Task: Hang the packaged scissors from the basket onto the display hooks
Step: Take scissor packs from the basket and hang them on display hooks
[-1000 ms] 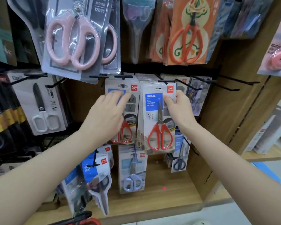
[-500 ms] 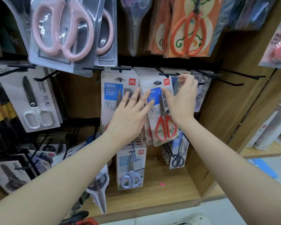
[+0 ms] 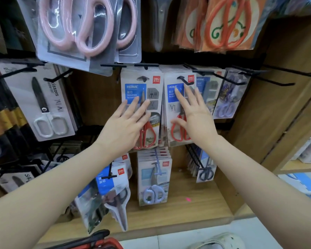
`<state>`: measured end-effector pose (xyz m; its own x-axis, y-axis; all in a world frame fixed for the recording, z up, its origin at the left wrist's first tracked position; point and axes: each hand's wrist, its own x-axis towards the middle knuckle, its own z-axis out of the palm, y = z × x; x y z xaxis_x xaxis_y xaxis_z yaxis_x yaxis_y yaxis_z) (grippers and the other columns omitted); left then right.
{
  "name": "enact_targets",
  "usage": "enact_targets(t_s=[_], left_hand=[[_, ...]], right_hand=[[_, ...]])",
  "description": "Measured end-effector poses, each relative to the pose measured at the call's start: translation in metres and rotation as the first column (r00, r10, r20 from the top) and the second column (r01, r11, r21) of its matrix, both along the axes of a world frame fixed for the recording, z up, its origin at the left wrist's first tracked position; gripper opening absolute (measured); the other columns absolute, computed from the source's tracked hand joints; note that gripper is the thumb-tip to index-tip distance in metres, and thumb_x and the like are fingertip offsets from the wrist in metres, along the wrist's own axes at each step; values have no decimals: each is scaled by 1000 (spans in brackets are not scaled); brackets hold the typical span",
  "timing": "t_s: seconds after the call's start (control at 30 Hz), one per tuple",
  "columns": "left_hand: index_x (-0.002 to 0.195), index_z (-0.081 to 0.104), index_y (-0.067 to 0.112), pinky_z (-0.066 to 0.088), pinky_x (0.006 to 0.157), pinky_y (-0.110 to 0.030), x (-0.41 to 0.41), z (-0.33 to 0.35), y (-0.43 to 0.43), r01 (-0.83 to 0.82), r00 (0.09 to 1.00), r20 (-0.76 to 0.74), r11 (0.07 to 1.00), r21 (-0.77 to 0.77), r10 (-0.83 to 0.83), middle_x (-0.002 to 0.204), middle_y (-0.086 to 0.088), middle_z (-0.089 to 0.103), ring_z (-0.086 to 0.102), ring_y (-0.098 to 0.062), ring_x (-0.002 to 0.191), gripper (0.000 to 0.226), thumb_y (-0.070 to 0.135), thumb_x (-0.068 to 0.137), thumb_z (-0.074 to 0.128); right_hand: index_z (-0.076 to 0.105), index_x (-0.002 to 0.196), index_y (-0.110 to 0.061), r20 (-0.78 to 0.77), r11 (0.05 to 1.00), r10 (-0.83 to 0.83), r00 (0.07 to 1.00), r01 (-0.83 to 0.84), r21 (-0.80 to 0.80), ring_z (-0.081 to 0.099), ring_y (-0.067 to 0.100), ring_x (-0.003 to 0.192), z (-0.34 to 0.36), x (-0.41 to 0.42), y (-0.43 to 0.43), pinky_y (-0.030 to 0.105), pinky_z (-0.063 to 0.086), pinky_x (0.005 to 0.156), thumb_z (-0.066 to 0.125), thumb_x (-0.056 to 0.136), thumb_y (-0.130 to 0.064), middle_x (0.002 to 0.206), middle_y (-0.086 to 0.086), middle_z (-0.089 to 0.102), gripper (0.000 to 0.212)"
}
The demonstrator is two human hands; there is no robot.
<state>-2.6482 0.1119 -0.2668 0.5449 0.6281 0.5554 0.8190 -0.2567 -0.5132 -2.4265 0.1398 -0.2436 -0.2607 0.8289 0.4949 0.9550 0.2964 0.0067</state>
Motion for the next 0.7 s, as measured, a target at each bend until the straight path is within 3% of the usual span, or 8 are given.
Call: enact_targets(t_s=[0.17,0.3,0.43,0.5,0.57,0.63,0.7], left_hand=[[129,58,10,36,105,-53,-1,3,-1,-13,1000,-1,999,-52,13,145,-18,43,41,-39,133,55,23,77,71],[120,63,8,40,102,-50,-1,9,-14,12,1000,11,993,-114,-11,137,-20,51,50,-39,124,51,19,72,74],[104,63,6,46,93,-45,-6,14,-42,38,998,55,990,-136,-31,113,-19,62,59,-35,104,28,15,78,64],[93,60,7,46,81,-42,-14,13,-60,46,997,73,991,-127,-37,95,-14,61,58,-31,87,15,13,80,57],[86,59,8,41,69,-38,-26,6,-85,26,997,72,990,-139,-16,83,-9,56,53,-29,75,15,16,80,48],[82,59,10,33,64,-37,-39,-3,-113,-21,998,53,986,-166,30,77,-7,53,51,-28,70,20,21,78,43],[80,59,11,28,63,-38,-55,-14,-148,-51,997,45,978,-202,61,75,-7,52,50,-29,68,21,23,75,43]], right_hand=[[11,152,-28,-23,999,-35,999,35,-34,0,30,147,5,-10,0,46,21,116,57,87,-47,160,5,7,82],[11,152,-28,80,997,-72,994,73,-14,3,31,147,11,-8,-9,46,11,118,53,88,-52,160,6,4,80],[34,144,-15,110,997,-69,992,66,36,19,32,143,12,-8,-27,45,15,115,53,91,-43,154,14,25,63],[49,131,-8,116,996,-43,992,34,84,39,35,130,10,-8,-40,45,31,104,56,93,-33,140,17,44,46],[59,113,-5,149,986,19,989,-43,160,55,36,104,1,-13,-56,42,43,83,60,90,-22,113,17,58,30],[63,100,-4,170,967,97,981,-133,219,58,34,85,-7,-20,-73,38,46,69,63,84,-16,94,15,60,19],[62,96,-4,188,955,196,962,-231,187,59,33,79,-19,-34,-96,38,47,63,66,81,-14,88,13,59,18]])
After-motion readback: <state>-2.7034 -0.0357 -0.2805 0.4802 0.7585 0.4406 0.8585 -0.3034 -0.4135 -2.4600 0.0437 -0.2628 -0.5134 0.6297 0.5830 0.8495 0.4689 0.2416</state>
